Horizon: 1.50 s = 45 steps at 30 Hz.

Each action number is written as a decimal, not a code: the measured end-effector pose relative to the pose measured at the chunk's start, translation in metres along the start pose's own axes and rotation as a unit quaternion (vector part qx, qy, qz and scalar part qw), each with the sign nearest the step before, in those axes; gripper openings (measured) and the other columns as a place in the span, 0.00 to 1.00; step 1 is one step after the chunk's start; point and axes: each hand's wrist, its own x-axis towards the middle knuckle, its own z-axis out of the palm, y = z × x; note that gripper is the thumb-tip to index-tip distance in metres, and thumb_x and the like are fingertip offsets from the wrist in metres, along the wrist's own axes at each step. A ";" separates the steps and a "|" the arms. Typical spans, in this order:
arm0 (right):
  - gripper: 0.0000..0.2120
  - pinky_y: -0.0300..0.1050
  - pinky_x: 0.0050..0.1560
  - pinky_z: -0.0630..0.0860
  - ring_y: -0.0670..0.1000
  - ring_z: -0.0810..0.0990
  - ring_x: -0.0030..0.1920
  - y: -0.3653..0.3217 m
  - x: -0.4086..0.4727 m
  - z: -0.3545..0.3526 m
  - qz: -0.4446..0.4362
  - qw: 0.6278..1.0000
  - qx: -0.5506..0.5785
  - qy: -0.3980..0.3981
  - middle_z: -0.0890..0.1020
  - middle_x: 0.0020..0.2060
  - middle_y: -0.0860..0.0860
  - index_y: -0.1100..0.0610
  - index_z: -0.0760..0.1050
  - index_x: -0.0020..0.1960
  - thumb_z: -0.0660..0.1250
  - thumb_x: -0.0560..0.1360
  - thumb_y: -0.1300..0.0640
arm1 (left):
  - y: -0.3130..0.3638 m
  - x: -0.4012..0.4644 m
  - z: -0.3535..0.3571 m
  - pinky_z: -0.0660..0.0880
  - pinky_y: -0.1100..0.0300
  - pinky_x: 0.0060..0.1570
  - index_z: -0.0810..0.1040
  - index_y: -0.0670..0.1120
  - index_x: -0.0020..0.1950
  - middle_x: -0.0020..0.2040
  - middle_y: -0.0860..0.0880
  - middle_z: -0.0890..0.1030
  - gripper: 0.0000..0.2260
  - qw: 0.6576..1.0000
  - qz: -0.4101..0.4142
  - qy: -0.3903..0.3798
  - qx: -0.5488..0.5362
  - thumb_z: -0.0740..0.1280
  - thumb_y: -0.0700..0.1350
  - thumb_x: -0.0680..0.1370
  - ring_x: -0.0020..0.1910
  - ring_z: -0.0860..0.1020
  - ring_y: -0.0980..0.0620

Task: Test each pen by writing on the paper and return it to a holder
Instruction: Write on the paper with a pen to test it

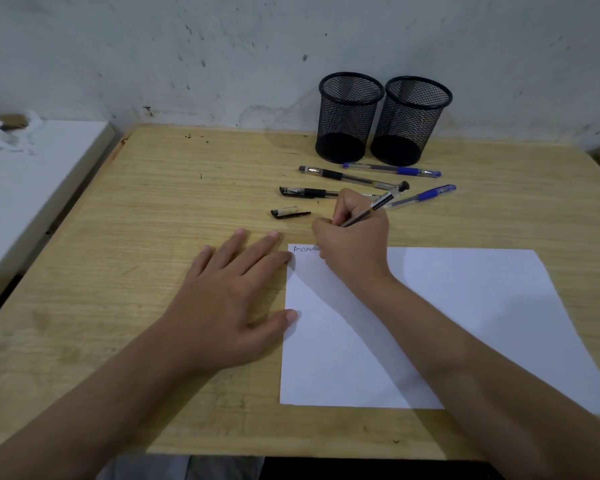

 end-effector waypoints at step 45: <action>0.11 0.34 0.26 0.71 0.38 0.76 0.28 -0.044 0.000 -0.081 0.068 0.980 0.186 -0.021 0.78 0.29 0.48 0.64 0.80 0.49 0.65 0.77 0.57 | 0.068 0.065 -0.058 0.78 0.55 0.48 0.83 0.47 0.42 0.41 0.51 0.83 0.07 0.926 0.029 0.222 -0.305 0.73 0.36 0.68 0.40 0.81 0.52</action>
